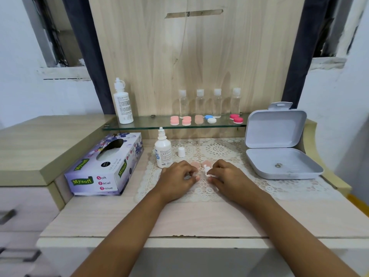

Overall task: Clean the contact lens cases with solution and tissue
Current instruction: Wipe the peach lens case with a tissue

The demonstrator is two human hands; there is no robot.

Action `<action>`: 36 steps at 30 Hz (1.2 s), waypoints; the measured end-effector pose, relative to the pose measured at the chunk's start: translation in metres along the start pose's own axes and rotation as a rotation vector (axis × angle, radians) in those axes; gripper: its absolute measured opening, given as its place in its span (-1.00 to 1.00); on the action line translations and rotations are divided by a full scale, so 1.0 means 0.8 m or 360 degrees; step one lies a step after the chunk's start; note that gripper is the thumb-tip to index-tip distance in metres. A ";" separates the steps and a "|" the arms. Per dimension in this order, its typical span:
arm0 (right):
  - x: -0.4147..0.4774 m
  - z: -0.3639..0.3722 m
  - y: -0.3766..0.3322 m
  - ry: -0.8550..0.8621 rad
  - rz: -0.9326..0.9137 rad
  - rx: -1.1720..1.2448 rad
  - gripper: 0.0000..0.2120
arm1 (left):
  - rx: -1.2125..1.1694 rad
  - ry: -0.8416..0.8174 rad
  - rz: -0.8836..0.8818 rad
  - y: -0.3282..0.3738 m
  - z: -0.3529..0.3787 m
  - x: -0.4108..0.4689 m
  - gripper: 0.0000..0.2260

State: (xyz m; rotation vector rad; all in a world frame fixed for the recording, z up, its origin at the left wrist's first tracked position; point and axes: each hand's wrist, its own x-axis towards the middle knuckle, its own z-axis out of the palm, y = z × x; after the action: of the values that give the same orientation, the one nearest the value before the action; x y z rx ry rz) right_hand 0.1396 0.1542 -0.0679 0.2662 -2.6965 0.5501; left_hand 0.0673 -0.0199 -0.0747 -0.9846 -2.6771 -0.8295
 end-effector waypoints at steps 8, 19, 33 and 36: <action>0.005 0.000 -0.012 -0.0185 -0.0010 -0.0487 -0.72 | 0.0019 0.0032 0.0006 0.001 0.000 -0.001 -0.74; -0.003 0.001 0.001 0.0005 0.0026 0.0056 -0.83 | 0.0022 0.0015 0.0017 0.001 0.000 0.000 -0.76; 0.003 0.004 -0.004 -0.0083 0.0106 -0.0198 -0.73 | 0.0049 0.0041 0.0033 0.005 -0.002 -0.004 -0.73; 0.000 0.004 -0.002 -0.0041 0.0161 -0.0056 -0.75 | 0.0104 0.0010 0.0042 0.007 -0.002 -0.006 -0.70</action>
State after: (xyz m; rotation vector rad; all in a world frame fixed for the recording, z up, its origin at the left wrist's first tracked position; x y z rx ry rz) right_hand 0.1387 0.1512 -0.0697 0.1287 -2.7534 0.5308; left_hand 0.0743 -0.0197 -0.0725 -0.9983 -2.6615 -0.7338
